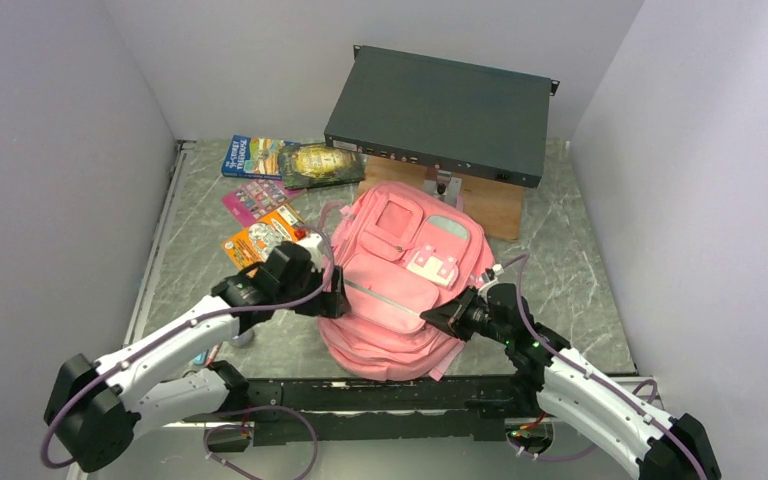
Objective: Pack the student bag
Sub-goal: Adjust the student bag at the center of the board.
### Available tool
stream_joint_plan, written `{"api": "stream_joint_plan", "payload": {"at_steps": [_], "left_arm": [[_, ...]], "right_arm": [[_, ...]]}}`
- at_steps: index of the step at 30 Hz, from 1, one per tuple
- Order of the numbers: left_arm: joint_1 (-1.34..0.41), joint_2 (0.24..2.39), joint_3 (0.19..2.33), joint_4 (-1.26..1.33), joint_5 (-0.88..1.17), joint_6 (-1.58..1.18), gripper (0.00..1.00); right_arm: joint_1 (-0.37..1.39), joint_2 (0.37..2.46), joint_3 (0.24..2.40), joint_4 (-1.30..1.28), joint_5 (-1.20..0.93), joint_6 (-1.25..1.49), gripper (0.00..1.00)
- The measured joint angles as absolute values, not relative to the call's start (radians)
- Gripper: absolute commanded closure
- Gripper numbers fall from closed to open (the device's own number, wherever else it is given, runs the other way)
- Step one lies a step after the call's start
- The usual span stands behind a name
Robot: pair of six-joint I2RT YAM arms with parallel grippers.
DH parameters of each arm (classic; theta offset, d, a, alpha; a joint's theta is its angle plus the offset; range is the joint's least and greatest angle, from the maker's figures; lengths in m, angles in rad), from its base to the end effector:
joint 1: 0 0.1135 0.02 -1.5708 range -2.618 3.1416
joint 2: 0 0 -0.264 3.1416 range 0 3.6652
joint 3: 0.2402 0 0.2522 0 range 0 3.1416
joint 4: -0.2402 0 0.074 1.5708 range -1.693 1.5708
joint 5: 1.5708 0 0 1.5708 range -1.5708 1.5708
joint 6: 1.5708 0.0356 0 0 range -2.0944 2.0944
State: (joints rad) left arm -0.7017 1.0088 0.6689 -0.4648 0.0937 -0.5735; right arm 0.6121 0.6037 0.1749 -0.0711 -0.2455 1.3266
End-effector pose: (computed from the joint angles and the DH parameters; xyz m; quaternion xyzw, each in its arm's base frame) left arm 0.1553 -0.1356 0.2329 0.0768 0.9235 -0.2571 0.2741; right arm 0.1142 0.0908 0.1641 0.2400 0.8215 0.4771 0.1997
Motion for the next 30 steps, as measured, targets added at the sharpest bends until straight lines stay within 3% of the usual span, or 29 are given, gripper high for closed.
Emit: {"api": "stream_joint_plan", "payload": {"at_steps": [7,16,20,26,30], "left_arm": [[-0.7,1.254,0.688,-0.382,0.155,-0.612,0.17],[-0.693,1.654,1.106,-0.561,0.134,-0.503,0.16],[-0.693,1.672,1.187,-0.627,0.101,-0.455,0.01],[-0.693,1.579,1.166,-0.612,0.039,-0.377,0.0],[-0.697,1.426,1.117,-0.537,0.031,-0.375,0.0]], "right_arm": [[0.608,0.541,0.184,-0.126,-0.241,1.262,1.0],[0.597,0.535,0.134,-0.051,-0.179,1.243,1.0],[0.609,0.541,0.134,-0.027,-0.173,1.242,1.0],[0.631,0.622,0.135,0.07,-0.192,1.242,1.0],[0.658,0.661,0.182,-0.001,-0.232,1.243,1.0]]}}
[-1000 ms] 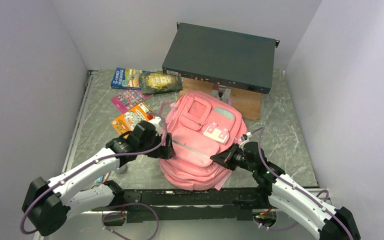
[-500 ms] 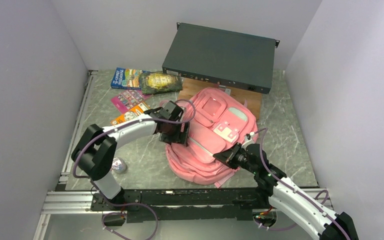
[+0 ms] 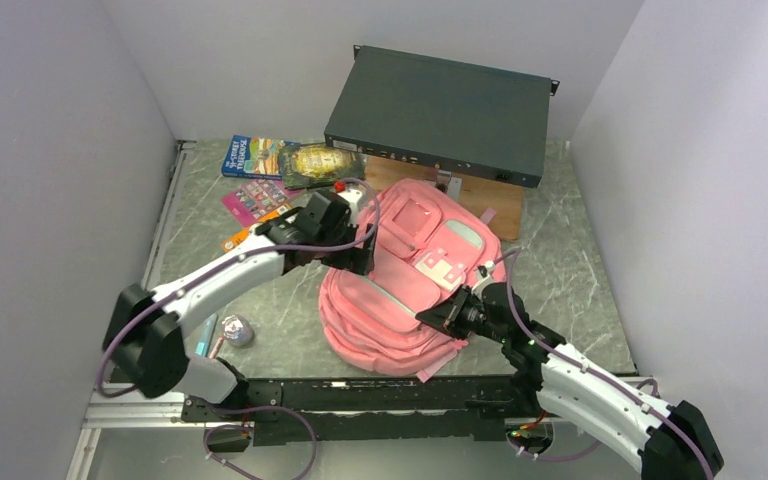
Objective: Pack the student bag
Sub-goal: Adjust the student bag at the center of the board.
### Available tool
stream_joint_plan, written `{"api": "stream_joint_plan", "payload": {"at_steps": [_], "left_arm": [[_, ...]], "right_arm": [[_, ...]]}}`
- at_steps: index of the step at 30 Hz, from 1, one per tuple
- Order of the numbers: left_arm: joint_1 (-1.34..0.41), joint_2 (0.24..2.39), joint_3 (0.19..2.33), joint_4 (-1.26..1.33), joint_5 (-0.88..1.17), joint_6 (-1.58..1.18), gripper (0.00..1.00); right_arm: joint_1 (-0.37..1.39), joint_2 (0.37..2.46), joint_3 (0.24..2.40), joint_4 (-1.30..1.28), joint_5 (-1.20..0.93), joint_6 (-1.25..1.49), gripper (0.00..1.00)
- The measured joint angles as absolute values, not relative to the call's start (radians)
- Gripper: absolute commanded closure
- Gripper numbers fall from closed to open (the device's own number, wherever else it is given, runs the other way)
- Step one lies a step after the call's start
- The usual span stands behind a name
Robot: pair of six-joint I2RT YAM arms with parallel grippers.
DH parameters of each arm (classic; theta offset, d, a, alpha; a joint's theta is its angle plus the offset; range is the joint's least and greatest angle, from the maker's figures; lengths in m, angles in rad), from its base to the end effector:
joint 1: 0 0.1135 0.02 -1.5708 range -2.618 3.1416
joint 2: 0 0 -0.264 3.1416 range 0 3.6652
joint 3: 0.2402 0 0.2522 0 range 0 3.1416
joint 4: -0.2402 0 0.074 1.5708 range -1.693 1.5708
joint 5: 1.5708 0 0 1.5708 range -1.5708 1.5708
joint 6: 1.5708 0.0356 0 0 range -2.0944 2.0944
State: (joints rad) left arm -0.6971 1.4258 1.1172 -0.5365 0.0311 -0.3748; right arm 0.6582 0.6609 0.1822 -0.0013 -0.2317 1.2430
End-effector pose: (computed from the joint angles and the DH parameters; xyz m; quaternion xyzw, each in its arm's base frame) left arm 0.2340 -0.1974 0.2755 0.1554 0.9218 -0.1937 0.2977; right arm 0.1161 0.1001 0.1658 0.1874 0.8304 0.4768 0.2191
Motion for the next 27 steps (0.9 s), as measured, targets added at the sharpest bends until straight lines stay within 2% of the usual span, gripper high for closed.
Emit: {"api": "stream_joint_plan", "payload": {"at_steps": [6,14,22,23,24,26,27], "left_arm": [[-0.698,1.228,1.016,-0.497,0.068,-0.389,0.0],[-0.698,1.147,0.855,-0.44,0.117,-0.487,0.0],[-0.7,1.091,0.644,-0.301,0.21,-0.65,0.0],[-0.701,1.097,0.632,-0.289,0.215,-0.659,0.0],[-0.702,1.104,0.622,-0.28,0.216,-0.67,0.0],[-0.707,1.11,0.609,-0.262,0.213,-0.68,0.0],[-0.709,1.11,0.606,-0.253,0.212,-0.686,0.0]], "right_arm": [[0.67,0.659,0.292,-0.22,-0.247,1.242,1.0],[0.678,0.701,0.421,-0.469,-0.249,1.241,1.0],[0.678,0.773,0.484,-0.535,-0.25,1.241,1.0],[0.678,0.772,0.487,-0.54,-0.249,1.241,0.52],[0.678,0.771,0.492,-0.545,-0.249,1.241,0.17],[0.678,0.765,0.501,-0.554,-0.255,1.245,0.03],[0.679,0.761,0.507,-0.558,-0.262,1.24,0.01]]}}
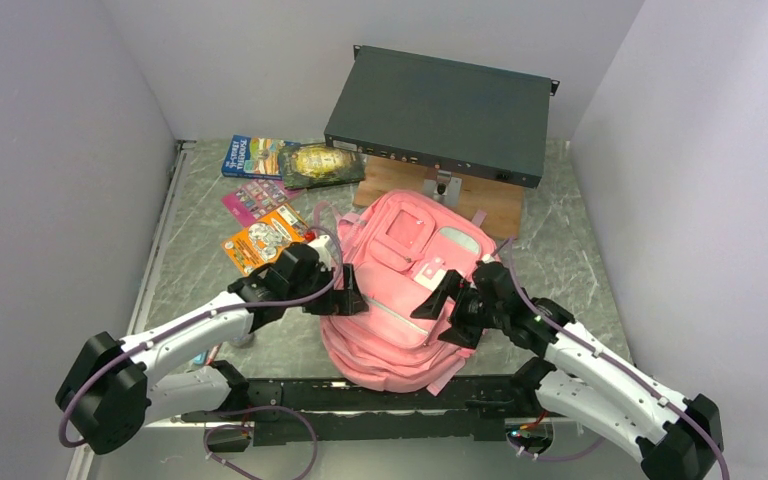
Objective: Pack the student bag
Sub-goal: Adjust the student bag at the center of the board.
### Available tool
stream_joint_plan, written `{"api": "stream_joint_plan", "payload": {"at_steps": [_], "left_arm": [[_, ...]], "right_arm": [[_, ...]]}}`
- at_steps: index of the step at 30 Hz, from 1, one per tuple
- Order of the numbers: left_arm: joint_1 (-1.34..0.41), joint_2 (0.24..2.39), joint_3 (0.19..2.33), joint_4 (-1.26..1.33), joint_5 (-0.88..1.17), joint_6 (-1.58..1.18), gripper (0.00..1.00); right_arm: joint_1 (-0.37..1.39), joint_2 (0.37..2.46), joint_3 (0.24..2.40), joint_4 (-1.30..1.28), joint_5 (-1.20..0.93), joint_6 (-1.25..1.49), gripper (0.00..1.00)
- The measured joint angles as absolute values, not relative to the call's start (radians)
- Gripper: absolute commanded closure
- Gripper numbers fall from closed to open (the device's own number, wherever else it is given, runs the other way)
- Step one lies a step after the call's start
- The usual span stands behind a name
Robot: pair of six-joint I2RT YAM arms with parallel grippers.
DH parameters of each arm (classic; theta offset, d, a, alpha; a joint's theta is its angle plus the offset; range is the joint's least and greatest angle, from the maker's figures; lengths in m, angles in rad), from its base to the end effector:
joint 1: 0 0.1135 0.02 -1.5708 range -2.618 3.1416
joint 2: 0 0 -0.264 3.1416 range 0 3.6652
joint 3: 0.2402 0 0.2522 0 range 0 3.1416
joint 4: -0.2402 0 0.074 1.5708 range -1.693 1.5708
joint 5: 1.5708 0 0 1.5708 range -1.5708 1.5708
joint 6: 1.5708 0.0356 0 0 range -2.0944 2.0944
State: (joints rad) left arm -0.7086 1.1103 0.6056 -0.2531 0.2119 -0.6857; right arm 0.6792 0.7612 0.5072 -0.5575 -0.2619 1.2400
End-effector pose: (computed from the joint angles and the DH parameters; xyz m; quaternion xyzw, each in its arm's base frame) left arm 0.1661 -0.1522 0.2093 0.0523 0.9128 -0.3269 0.2391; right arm 0.1153 0.1049 0.2135 0.2083 0.8983 0.3705 0.1115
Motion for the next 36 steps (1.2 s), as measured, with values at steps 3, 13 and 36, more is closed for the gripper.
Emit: {"api": "stream_joint_plan", "payload": {"at_steps": [3,13,36], "left_arm": [[-0.713,1.11,0.597,-0.206,0.208,-0.697,0.0],[-0.707,1.291,0.649,-0.133,0.175,-0.676,0.08],[-0.702,1.528,1.096,-0.143,0.162,-0.529,0.0]], "right_arm": [[0.685,0.74,0.521,-0.556,-0.183,1.24,0.01],[0.672,0.729,0.537,-0.553,0.009,0.899,0.01],[0.761,0.718,0.495,-0.396,-0.052,0.854,0.0]]}}
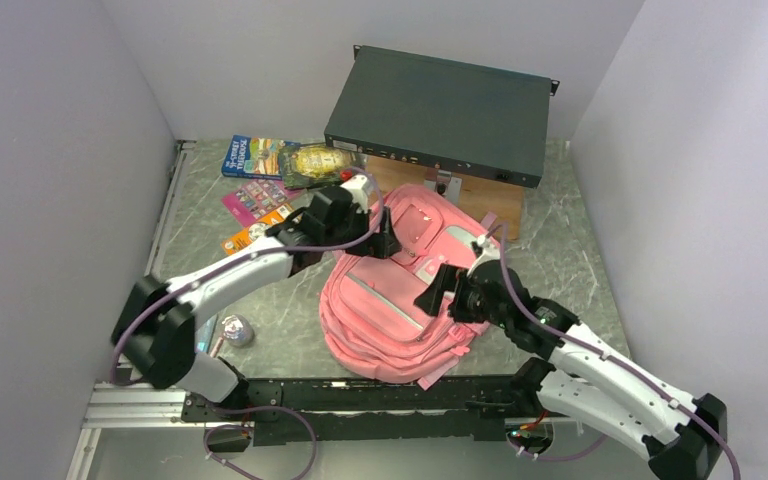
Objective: Pack the student bag
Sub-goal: Adjust the student bag at the center of the board.
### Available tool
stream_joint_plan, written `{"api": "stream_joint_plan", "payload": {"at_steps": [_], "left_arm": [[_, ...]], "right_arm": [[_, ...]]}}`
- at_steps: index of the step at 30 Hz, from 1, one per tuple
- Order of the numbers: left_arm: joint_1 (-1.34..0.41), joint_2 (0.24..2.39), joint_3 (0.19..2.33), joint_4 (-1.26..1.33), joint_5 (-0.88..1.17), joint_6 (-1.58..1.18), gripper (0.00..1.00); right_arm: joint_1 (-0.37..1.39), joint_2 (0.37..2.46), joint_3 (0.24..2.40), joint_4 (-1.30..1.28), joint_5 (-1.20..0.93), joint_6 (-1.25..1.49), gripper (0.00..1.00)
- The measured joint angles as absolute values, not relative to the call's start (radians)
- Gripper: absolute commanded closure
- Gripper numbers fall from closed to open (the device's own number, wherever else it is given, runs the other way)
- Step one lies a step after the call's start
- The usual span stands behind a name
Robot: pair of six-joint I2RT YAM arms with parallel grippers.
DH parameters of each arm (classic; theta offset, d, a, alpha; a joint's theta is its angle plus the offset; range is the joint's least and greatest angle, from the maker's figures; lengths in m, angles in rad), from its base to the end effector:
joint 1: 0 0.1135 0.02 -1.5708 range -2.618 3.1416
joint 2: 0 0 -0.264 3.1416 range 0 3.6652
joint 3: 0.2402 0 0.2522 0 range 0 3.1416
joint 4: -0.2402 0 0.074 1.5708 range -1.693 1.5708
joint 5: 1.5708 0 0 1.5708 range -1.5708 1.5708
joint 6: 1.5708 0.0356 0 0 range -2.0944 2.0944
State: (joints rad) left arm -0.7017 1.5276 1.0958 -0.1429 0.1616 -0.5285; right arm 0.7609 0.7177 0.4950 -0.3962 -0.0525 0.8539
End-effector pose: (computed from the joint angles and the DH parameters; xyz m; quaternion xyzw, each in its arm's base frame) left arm 0.2619 -0.2289 0.2699 0.1142 0.8690 -0.3327 0.3480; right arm 0.1164 0.1134 0.2280 0.0293 0.8881 0.3470 0.2998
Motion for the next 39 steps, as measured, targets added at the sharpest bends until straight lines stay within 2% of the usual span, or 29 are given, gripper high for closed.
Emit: {"api": "stream_joint_plan", "payload": {"at_steps": [5,8,15,17,19,22,27,30,34,35,39], "left_arm": [[-0.702,1.269,0.99,-0.233,0.126,-0.518,0.0],[-0.702,1.131,0.906,-0.259,0.114,-0.536,0.0],[-0.702,1.002,0.585,-0.284,0.107,-0.669,0.0],[-0.702,0.975,0.509,-0.275,0.107,-0.707,0.0],[-0.702,0.944,0.457,-0.231,0.106,-0.749,0.0],[-0.702,0.958,0.436,-0.17,0.107,-0.782,0.02],[-0.701,1.157,0.485,-0.089,0.125,-0.795,0.05],[-0.695,1.292,0.58,-0.094,0.138,-0.782,0.06],[-0.685,1.471,0.748,-0.126,0.157,-0.752,0.06],[-0.684,1.502,0.783,-0.139,0.162,-0.746,0.06],[-0.682,1.634,0.951,-0.229,0.192,-0.713,0.04]], "right_arm": [[0.737,0.784,0.698,-0.59,0.248,0.837,0.0],[0.679,0.812,0.706,-0.599,0.349,0.838,0.0],[0.305,0.764,0.491,-0.419,0.267,0.828,0.01],[0.248,0.77,0.443,-0.348,0.219,0.818,0.05],[0.215,0.796,0.414,-0.279,0.16,0.808,0.18],[0.182,0.86,0.382,-0.173,0.068,0.788,0.43],[0.158,0.899,0.338,-0.062,-0.019,0.79,0.88],[0.147,0.804,0.321,-0.087,0.012,0.801,0.97],[0.137,0.593,0.309,-0.214,0.099,0.84,0.99],[0.136,0.532,0.304,-0.248,0.118,0.854,0.95],[0.134,0.352,0.284,-0.366,0.181,0.907,0.4]]}}
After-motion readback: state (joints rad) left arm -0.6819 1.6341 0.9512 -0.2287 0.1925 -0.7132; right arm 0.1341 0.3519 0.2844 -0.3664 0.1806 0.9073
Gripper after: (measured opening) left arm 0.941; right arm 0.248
